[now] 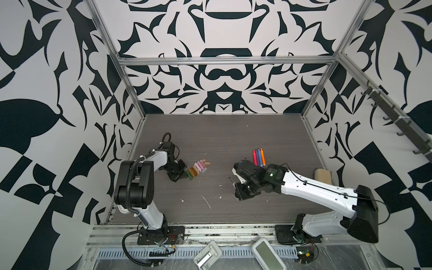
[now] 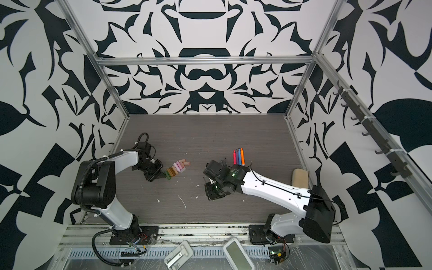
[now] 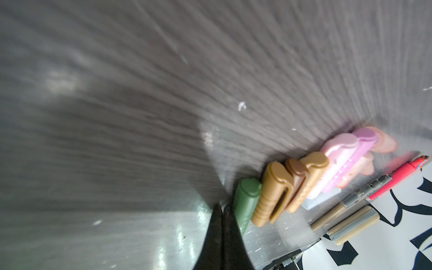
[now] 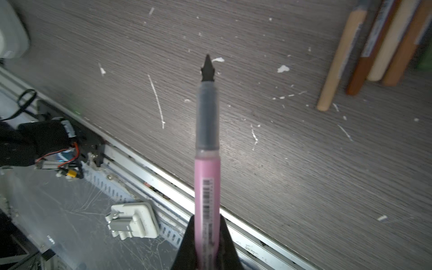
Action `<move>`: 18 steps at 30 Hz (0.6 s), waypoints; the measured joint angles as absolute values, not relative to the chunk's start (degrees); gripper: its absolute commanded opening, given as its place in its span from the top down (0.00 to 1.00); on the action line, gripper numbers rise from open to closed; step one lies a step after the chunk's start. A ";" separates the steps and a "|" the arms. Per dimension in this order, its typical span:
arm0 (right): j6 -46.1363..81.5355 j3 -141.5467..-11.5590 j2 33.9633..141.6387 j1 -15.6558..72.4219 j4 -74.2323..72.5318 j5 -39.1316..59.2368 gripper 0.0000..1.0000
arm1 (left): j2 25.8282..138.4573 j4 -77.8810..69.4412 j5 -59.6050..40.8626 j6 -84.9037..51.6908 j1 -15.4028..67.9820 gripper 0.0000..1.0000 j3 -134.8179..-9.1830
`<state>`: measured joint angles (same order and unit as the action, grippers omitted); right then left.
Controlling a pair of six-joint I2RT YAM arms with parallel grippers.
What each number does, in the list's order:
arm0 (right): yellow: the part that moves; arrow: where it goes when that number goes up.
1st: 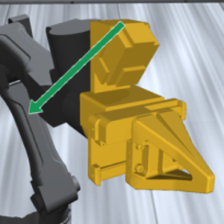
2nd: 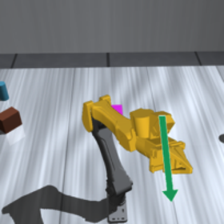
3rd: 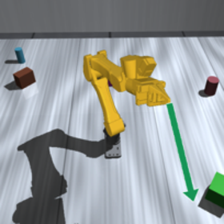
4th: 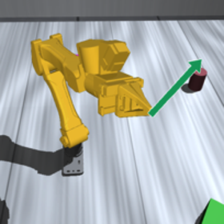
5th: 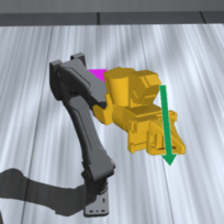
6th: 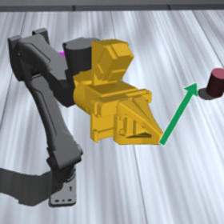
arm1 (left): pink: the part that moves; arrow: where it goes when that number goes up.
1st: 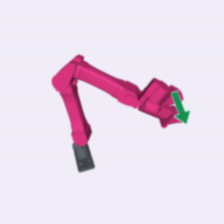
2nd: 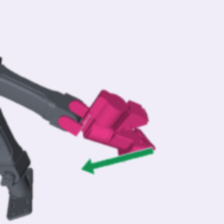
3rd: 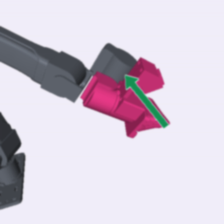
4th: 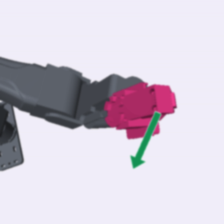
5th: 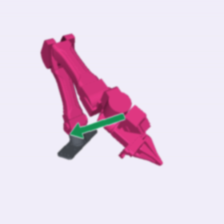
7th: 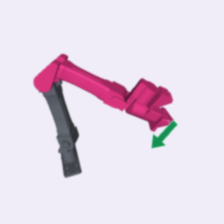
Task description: Open the pen caps
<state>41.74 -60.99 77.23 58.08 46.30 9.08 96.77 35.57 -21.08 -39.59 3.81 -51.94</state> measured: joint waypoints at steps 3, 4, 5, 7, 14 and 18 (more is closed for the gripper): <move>41.39 -63.86 81.01 57.93 49.69 5.04 1.00 | 96.47 35.59 -20.82 -39.59 3.81 1.00 -51.92; 41.15 -64.77 82.43 57.71 50.65 3.66 1.00 | 96.07 35.59 -20.73 -39.59 3.81 1.00 -51.83; 40.80 -65.52 83.70 57.43 51.44 2.55 1.00 | 95.44 35.62 -20.60 -39.59 3.81 0.99 -51.59; 40.03 -66.87 86.52 56.69 52.66 0.05 1.00 | 92.99 35.99 -20.47 -39.59 3.81 0.97 -50.83; 36.47 -69.91 95.61 52.03 52.29 -2.57 1.00 | 82.32 39.16 -20.23 -39.35 3.75 0.95 -50.35; 34.39 -73.58 101.91 49.25 51.57 -2.61 1.00 | 78.74 41.56 -19.90 -39.16 3.75 0.95 -50.35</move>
<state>34.39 -73.58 101.91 49.25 51.57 -2.61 78.74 41.56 -19.90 -39.16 3.75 -50.35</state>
